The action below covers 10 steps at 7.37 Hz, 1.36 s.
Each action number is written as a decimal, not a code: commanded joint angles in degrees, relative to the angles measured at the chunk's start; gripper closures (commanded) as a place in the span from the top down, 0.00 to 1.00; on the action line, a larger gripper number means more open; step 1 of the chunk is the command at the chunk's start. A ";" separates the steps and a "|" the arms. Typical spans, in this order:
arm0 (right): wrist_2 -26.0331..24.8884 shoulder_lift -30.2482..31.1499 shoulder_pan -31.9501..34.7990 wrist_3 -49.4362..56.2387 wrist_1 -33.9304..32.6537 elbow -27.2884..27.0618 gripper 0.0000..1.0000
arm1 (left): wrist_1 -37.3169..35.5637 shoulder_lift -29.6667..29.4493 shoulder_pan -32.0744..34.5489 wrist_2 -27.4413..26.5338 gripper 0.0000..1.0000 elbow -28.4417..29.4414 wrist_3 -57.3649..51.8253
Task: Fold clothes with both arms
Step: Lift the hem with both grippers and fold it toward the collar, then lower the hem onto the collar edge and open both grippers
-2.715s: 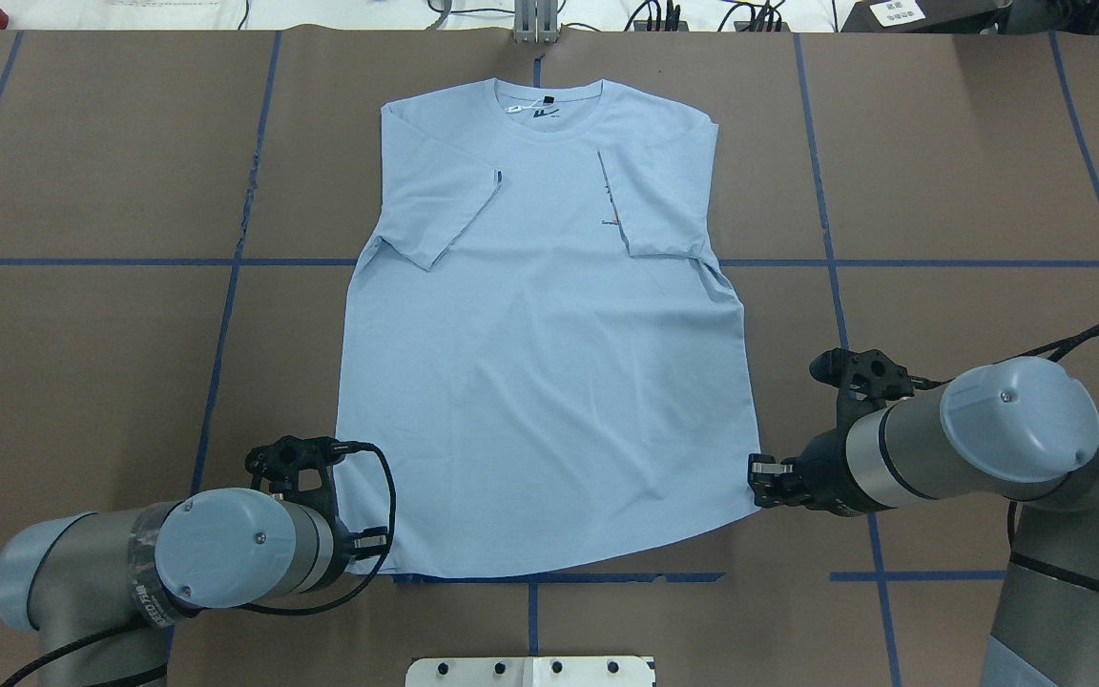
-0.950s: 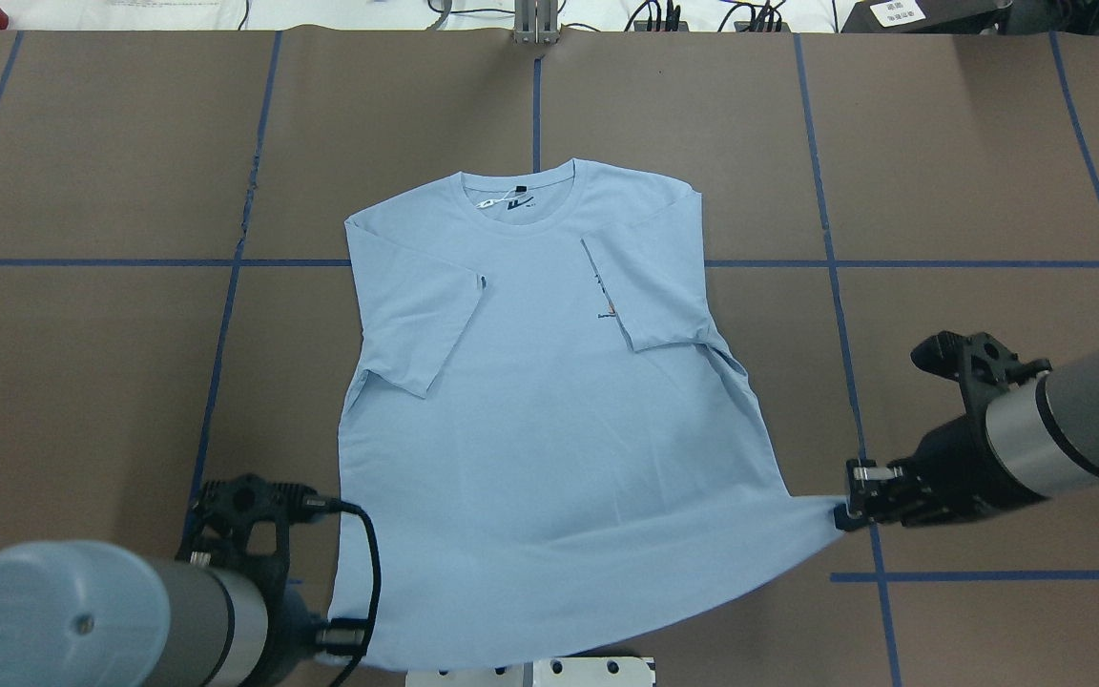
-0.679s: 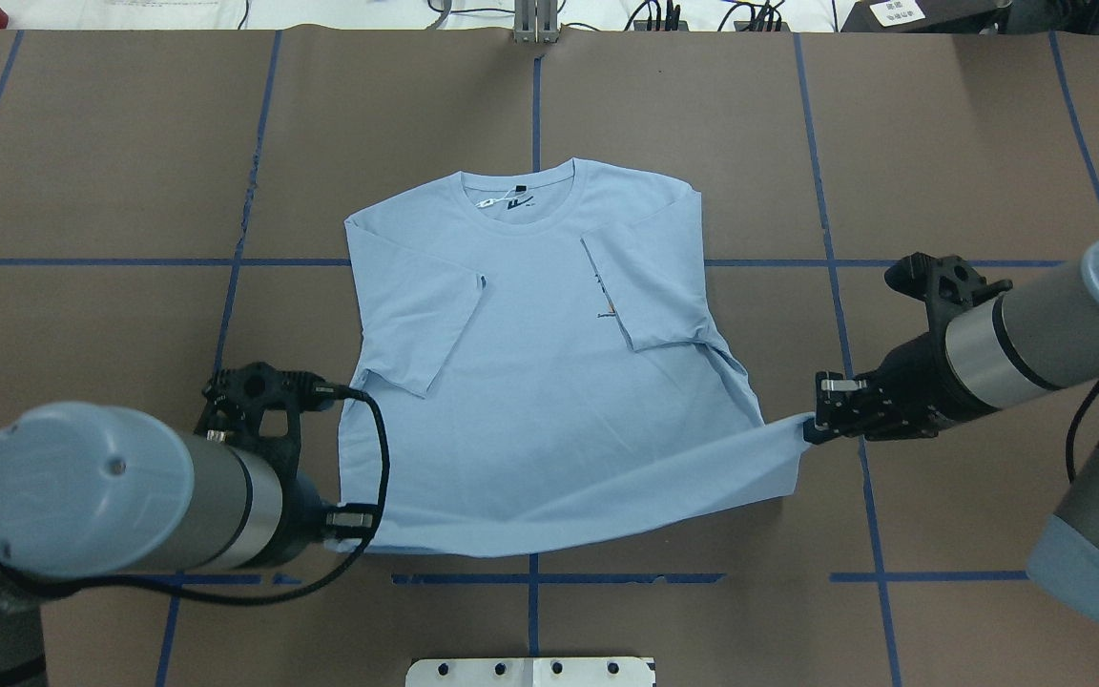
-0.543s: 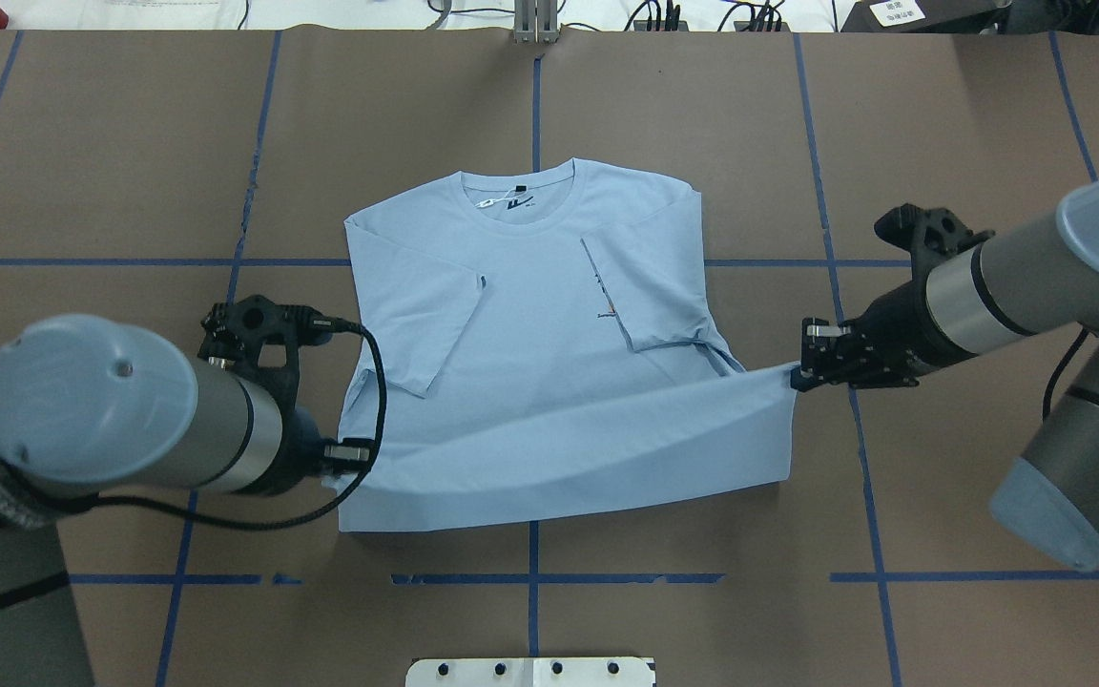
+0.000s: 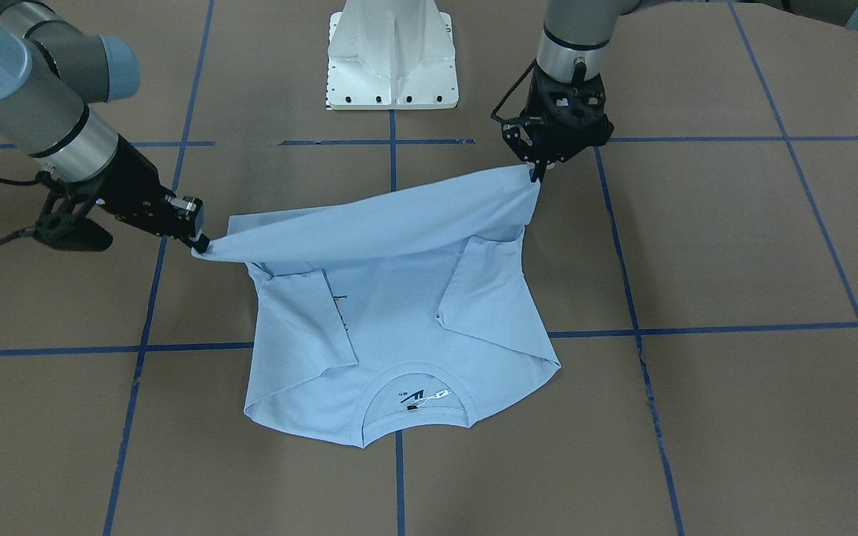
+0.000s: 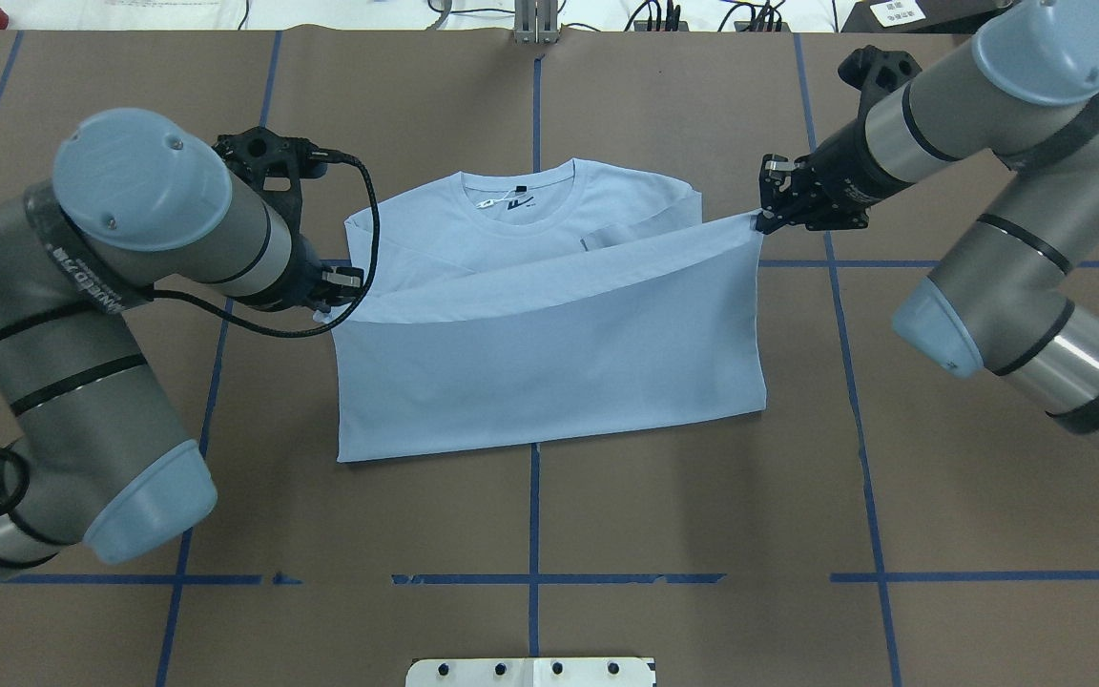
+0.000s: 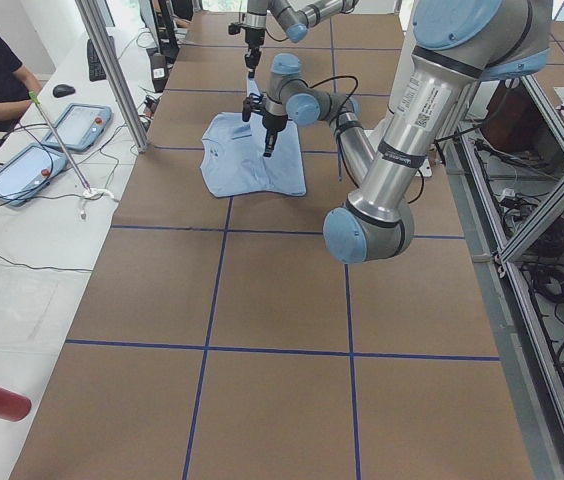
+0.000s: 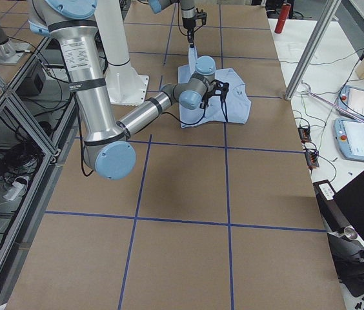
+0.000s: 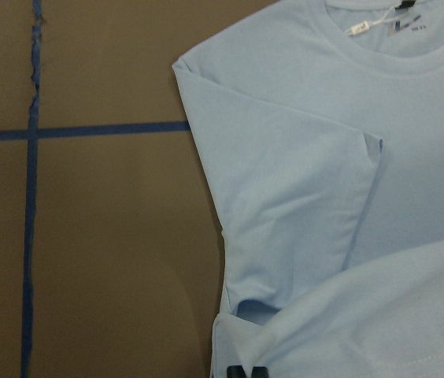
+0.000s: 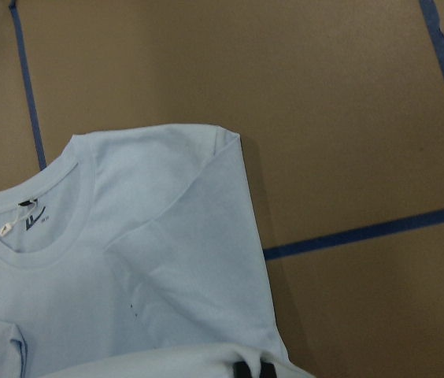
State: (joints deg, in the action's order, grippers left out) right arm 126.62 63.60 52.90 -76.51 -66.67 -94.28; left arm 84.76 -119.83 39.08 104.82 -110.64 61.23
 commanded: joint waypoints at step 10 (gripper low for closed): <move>-8.14 -18.77 -0.07 1.45 5.77 28.62 0.00 | 23.96 -4.36 5.74 -0.59 0.00 27.85 -3.05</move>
State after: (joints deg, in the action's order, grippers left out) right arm 118.57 44.95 53.33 -75.05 -61.00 -65.64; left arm 108.70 -124.00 44.82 104.24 -82.94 58.15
